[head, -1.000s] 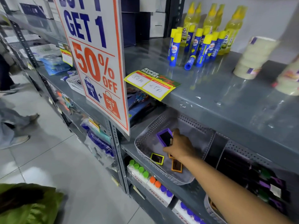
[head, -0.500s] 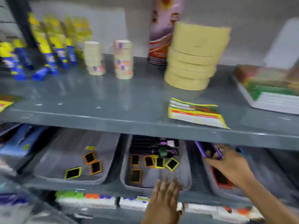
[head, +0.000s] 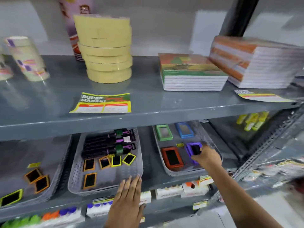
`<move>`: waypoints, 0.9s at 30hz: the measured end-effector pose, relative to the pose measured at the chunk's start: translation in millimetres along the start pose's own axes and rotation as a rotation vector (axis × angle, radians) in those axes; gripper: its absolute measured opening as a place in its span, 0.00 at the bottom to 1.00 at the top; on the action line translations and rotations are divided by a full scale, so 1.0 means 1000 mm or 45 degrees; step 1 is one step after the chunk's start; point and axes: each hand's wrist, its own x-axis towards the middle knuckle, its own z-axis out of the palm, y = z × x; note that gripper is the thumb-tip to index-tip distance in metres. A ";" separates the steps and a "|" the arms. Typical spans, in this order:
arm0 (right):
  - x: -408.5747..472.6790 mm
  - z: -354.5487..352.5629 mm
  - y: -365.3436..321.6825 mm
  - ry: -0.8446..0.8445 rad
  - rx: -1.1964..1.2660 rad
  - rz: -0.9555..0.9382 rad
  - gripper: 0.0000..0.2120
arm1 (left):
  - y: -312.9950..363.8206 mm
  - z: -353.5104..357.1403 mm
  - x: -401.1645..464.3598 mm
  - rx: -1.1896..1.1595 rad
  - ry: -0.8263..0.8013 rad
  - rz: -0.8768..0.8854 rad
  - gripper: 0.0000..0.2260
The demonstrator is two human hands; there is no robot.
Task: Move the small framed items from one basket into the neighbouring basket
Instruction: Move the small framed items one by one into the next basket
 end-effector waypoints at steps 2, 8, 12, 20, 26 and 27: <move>0.004 0.001 0.001 -0.036 -0.032 0.005 0.30 | 0.001 0.001 0.000 0.003 0.005 0.019 0.42; 0.011 0.006 -0.003 -0.063 -0.072 -0.031 0.30 | -0.002 0.008 -0.002 0.039 0.034 0.064 0.39; 0.015 0.009 -0.002 -0.108 -0.089 -0.015 0.33 | -0.009 0.012 -0.004 0.051 0.094 0.069 0.31; -0.025 0.012 -0.064 0.135 -0.014 -0.416 0.27 | -0.067 0.002 -0.030 0.037 0.314 -0.081 0.32; -0.115 0.055 -0.193 0.033 0.174 -1.009 0.17 | -0.144 -0.008 -0.069 0.060 0.330 -0.394 0.36; -0.128 0.066 -0.213 -0.032 0.199 -1.061 0.16 | -0.155 -0.008 -0.076 0.057 0.331 -0.434 0.36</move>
